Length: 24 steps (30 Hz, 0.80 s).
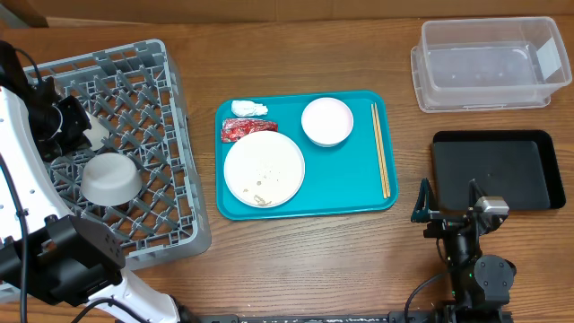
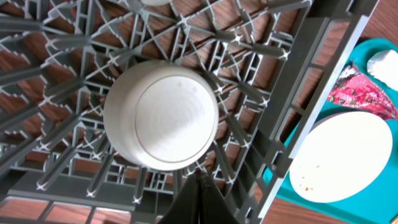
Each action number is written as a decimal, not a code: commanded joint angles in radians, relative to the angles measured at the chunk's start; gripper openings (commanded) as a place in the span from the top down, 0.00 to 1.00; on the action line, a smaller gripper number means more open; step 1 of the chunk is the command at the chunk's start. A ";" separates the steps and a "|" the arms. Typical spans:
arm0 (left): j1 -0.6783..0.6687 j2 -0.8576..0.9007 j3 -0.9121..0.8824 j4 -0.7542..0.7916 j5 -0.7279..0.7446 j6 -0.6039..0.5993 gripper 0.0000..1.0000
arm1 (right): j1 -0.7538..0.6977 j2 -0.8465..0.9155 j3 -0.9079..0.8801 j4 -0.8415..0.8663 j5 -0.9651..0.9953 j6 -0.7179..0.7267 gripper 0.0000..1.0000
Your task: Sort waste into correct bins and load items into the dishwasher
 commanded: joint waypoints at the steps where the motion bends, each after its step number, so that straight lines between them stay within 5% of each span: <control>1: 0.005 -0.004 -0.011 -0.018 -0.026 0.004 0.96 | 0.006 -0.011 -0.010 0.006 0.007 -0.007 0.00; 24: 0.005 -0.004 -0.376 0.098 -0.181 -0.072 0.96 | 0.006 -0.011 -0.010 0.006 0.007 -0.007 0.00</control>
